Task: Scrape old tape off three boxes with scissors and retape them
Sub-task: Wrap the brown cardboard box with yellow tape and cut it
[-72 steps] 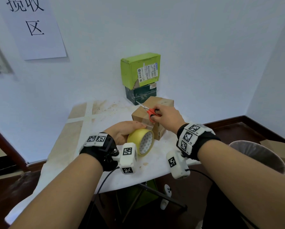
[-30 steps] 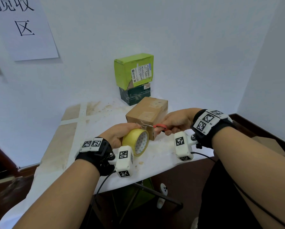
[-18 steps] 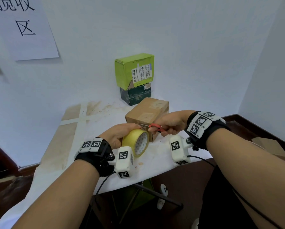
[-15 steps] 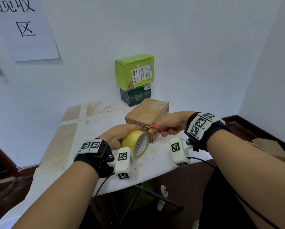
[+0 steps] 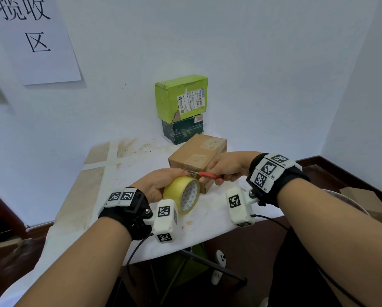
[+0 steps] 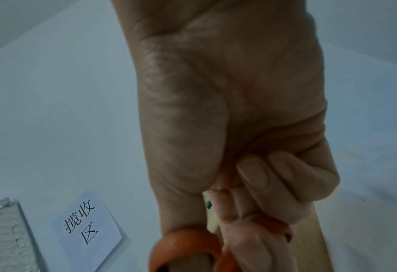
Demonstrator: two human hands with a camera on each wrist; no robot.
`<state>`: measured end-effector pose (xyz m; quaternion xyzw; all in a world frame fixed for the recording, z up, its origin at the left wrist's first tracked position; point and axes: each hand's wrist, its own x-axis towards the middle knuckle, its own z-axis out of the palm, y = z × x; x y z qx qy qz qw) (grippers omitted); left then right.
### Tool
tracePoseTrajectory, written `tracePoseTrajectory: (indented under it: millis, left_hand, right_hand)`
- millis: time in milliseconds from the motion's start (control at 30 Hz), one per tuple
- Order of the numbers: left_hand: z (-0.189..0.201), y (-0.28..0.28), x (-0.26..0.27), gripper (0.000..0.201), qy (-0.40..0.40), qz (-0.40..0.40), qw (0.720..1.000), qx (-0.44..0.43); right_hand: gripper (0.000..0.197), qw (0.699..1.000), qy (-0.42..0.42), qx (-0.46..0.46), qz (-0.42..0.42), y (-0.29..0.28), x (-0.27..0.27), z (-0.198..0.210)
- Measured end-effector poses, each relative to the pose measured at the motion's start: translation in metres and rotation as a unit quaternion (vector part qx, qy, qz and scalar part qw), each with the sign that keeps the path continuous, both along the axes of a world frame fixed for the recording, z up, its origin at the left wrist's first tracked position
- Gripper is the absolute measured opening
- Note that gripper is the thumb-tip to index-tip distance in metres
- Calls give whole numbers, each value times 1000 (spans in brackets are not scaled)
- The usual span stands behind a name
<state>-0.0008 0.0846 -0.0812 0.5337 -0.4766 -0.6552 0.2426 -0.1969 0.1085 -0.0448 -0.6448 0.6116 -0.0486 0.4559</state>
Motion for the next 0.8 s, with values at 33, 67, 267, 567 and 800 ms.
tracePoseTrajectory:
  millis: [33, 67, 267, 567, 800]
  left_hand:
    - [0, 0, 0, 14, -2, 1, 1000, 0]
    - [0, -1, 0, 16, -5, 0, 1000, 0]
    - [3, -5, 4, 34, -29, -39, 999, -20]
    - [26, -6, 18, 12, -218, -80, 946, -225]
    - [41, -16, 9, 15, -446, -210, 707, -507]
  right_hand:
    - [20, 1000, -3, -5, 1, 0, -1, -1]
    - [20, 1000, -2, -10, 2, 0, -2, -2]
    - [22, 999, 16, -46, -7, 0, -2, -3]
    - [27, 998, 6, -38, -40, 7, -2, -3]
    - [19, 994, 95, 21, -50, 16, -13, -5]
